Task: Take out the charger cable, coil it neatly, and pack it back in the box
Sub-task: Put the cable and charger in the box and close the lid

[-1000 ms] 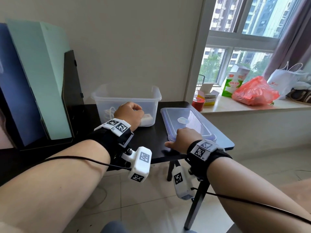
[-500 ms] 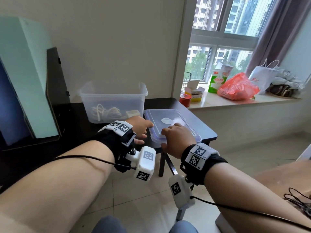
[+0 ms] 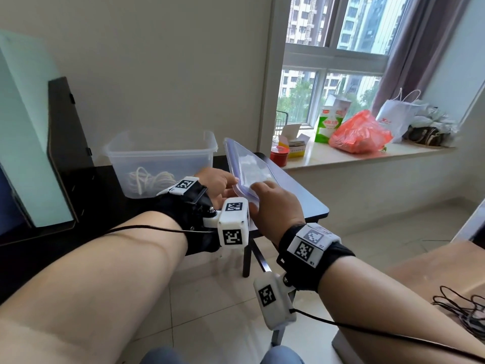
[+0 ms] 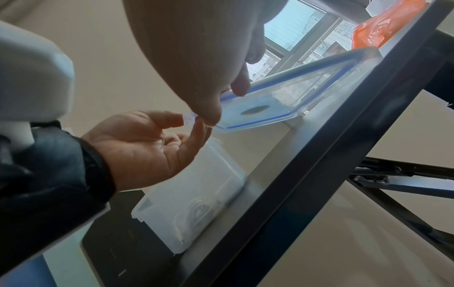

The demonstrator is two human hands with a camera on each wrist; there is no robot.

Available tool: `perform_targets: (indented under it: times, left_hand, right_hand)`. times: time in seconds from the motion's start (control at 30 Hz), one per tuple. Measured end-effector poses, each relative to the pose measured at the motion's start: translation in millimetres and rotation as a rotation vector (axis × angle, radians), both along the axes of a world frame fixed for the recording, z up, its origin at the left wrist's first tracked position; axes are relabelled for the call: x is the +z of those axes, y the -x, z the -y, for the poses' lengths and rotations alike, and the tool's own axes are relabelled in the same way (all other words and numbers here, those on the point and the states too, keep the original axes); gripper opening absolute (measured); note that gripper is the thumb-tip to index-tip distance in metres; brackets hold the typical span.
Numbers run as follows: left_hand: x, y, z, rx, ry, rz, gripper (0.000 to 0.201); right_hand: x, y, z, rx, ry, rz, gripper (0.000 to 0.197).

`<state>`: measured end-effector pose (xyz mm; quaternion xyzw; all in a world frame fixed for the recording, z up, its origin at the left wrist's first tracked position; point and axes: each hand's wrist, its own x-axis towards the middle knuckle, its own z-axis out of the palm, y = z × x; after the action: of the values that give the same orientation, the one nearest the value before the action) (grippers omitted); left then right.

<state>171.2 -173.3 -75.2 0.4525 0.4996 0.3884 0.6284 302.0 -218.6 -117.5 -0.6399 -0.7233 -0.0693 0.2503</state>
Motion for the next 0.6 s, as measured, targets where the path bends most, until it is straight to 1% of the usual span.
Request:
perform_targets:
  times: [0.1,0.2,0.23,0.27,0.3,0.4,0.43,0.5,0.53,0.6]
  left_hand:
    - [7.6,-0.8,-2.7,-0.019,-0.063,0.068,0.018]
    - [13.0,0.4,-3.2,-0.002,-0.120,0.152,0.022]
    - [14.4,1.2,-3.5,0.017,-0.135,0.191,0.022]
    - [15.4,2.9,-5.2,0.041,-0.151,0.227,0.021]
    - [16.1,4.5,-6.6,0.066,-0.167,0.258,0.021]
    - [15.2,14.0,-13.3,0.125,-0.217,0.292,0.020]
    - [14.4,18.5,-16.0,0.144,-0.229,0.303,0.020]
    - [11.9,27.7,-20.5,0.180,-0.241,0.330,0.022]
    - [10.6,33.3,-23.4,0.200,-0.247,0.342,0.023]
    - [8.8,44.6,-28.6,0.238,-0.252,0.364,0.025]
  right_hand:
    - [4.1,-0.8,-0.6,-0.003,-0.030,-0.077,0.032]
    - [10.1,2.5,-5.1,-0.055,-0.049,-0.169,0.040]
    - [12.4,4.0,-7.9,-0.067,-0.049,-0.253,0.040]
    - [15.8,6.1,-10.8,-0.081,-0.036,-0.373,0.038]
    - [18.9,8.0,-12.9,-0.094,-0.018,-0.500,0.034]
    - [19.8,18.5,-32.0,-0.104,0.040,-0.765,0.018]
    - [20.3,24.5,-39.3,-0.070,0.050,-0.895,0.017]
    - [22.3,35.8,-52.8,0.001,0.104,-1.140,0.029]
    - [23.2,41.1,-60.1,0.040,0.143,-1.211,0.033]
    - [26.1,51.5,-73.1,0.103,0.199,-1.293,0.033]
